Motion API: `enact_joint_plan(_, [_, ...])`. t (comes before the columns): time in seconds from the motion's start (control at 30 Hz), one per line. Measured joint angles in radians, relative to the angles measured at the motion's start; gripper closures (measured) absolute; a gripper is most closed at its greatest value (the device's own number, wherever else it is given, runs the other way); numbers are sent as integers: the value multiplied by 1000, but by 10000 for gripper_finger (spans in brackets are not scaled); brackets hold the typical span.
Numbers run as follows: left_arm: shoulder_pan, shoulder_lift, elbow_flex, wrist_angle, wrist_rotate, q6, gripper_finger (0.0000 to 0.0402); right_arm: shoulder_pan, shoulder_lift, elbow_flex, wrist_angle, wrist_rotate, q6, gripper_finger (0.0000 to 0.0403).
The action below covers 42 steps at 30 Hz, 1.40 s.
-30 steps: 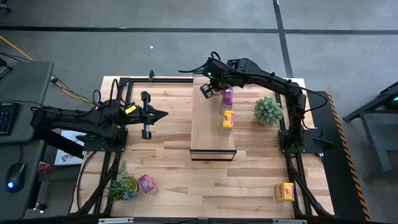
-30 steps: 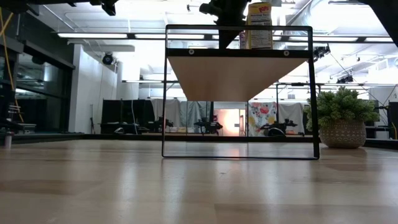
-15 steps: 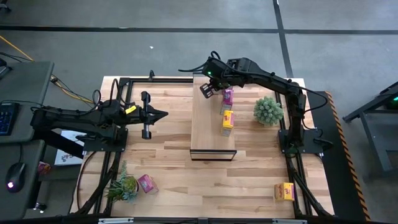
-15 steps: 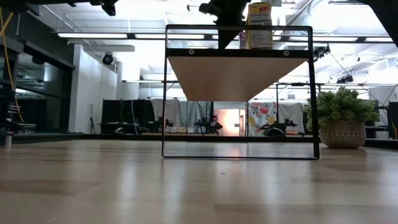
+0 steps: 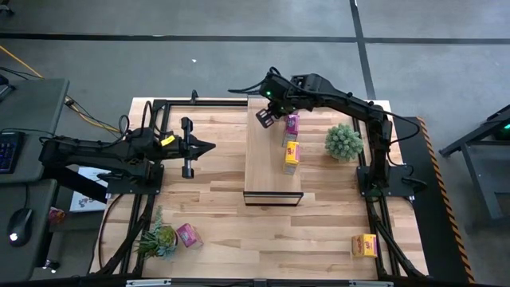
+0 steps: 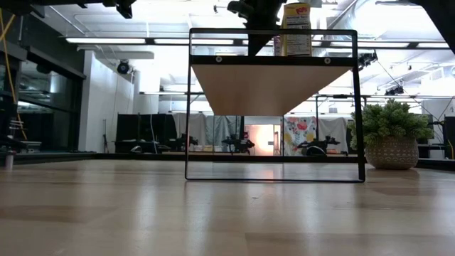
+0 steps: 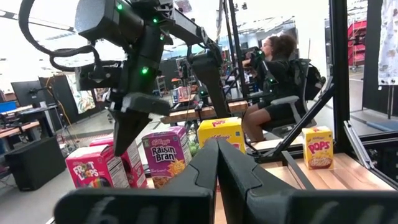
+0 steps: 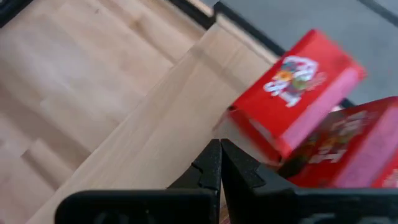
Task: Stack cereal on shelf
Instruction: Put the red cereal box on the shelf aligned with the red cereal box, then put the purple cereal box on the shelf aligned with the purple cereal box
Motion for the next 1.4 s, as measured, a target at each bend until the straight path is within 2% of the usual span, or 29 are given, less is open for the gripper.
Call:
enact_joint_plan(0.17, [0, 0, 0, -16, 0, 0, 401, 30, -32, 0, 0, -93, -51, 403])
enact_joint_plan(0.3, [0, 0, 0, -33, 0, 1, 402, 87, -81, 0, -34, -102, -77, 403])
enact_joint_plan(0.77, [0, 0, 0, -50, 0, -1, 402, 390, -224, 0, -248, 113, 33, 403])
enact_joint_plan(0.9, [0, 0, 0, -70, 0, -31, 402, 456, -301, -55, -231, 164, 81, 403])
enact_joint_plan(1.0, [0, 0, 0, -80, 0, -53, 401, 504, -393, -174, -220, 219, 162, 403])
enact_joint_plan(1.13, [-1, -1, 0, -87, 0, -53, 402, 575, -571, -437, -143, 276, 274, 403])
enact_joint_plan(1.27, [0, -1, 0, -81, 0, -39, 401, 649, -790, -740, 56, 318, 325, 403])
enact_joint_plan(1.4, [0, -1, 0, -69, 0, -19, 402, 712, -1006, -1015, 316, 423, 258, 403])
